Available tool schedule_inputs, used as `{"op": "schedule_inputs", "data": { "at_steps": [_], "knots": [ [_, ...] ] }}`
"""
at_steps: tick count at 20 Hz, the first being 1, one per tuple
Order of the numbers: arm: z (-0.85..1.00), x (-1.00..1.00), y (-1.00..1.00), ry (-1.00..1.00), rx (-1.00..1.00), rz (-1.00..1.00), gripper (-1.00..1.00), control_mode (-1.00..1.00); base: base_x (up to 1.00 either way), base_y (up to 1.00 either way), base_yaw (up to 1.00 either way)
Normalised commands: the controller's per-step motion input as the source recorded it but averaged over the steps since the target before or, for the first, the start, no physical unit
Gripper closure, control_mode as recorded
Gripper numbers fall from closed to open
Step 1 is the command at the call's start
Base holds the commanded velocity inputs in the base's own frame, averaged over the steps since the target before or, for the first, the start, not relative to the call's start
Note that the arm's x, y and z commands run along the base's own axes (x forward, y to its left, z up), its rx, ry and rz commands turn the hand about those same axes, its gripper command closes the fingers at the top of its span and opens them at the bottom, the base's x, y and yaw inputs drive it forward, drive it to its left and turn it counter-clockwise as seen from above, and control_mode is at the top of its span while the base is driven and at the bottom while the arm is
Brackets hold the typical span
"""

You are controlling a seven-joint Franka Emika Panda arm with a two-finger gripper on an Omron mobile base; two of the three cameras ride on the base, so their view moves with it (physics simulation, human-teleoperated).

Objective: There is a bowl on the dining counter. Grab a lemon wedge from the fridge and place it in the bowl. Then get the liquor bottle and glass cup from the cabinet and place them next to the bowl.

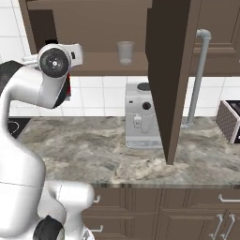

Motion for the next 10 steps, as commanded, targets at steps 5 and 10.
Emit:
{"op": "schedule_inputs", "data": {
  "at_steps": [5, 10],
  "knots": [
    [-0.22, -1.0, 0.0, 0.04, 0.0, 0.01, 1.0, -1.0, 0.0, 0.0, 0.0],
    [-0.31, -1.0, 0.0, 0.0, 0.0, 0.0, 1.0, -1.0, 0.0, 0.0, 0.0]
  ]
}}
